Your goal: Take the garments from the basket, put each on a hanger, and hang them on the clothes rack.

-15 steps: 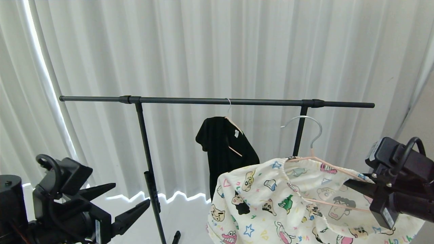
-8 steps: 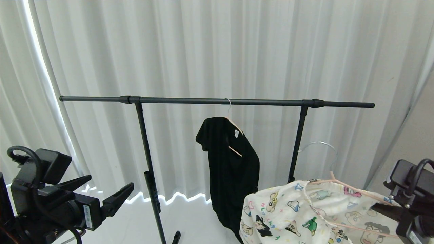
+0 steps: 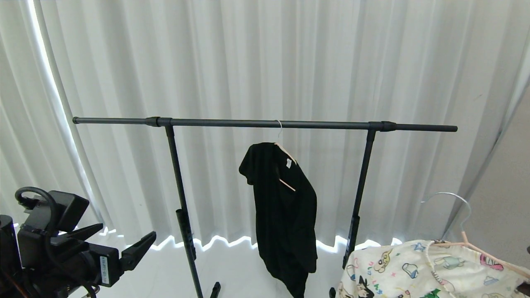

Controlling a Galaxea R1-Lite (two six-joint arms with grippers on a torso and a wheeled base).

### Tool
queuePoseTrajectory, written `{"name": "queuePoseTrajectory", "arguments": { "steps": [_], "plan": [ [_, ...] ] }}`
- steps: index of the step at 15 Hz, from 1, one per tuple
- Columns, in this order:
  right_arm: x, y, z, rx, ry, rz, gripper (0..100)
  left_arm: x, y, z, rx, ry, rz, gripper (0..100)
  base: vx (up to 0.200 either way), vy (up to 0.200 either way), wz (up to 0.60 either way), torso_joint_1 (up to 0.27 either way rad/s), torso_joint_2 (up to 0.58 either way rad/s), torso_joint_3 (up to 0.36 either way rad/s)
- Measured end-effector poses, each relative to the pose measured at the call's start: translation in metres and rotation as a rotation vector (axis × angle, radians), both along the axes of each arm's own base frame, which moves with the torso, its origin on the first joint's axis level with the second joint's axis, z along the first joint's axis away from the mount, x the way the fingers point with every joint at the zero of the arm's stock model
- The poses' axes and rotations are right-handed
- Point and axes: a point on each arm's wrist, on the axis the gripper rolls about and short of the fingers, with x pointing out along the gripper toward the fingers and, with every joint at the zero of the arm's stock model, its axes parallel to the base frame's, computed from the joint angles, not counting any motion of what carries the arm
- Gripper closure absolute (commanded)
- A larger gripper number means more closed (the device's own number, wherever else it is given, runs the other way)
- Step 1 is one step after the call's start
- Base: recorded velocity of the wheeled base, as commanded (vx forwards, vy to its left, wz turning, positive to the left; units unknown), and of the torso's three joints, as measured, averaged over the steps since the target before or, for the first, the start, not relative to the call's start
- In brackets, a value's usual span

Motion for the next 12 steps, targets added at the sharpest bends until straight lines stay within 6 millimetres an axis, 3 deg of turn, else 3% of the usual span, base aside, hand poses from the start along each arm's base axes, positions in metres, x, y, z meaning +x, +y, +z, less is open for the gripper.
{"name": "queuePoseTrajectory", "arguments": {
  "steps": [6,9,12],
  "plan": [
    [-0.008,-0.021,-0.007,0.048,-0.009,-0.316,100,0.001,0.004,-0.006,0.114,0.021,-0.023,0,0.0,0.0,0.0,0.0,0.0,0.0],
    [0.006,-0.023,-0.005,0.109,-0.01,-0.39,100,0.001,0.004,-0.005,0.122,0.015,-0.028,0,0.0,0.0,0.0,0.0,0.0,0.0],
    [0.036,-0.018,0.002,0.201,-0.013,-0.415,100,0.002,0.003,-0.003,0.141,0.003,-0.038,0,0.0,0.0,0.0,0.0,0.0,0.0]
  ]
}}
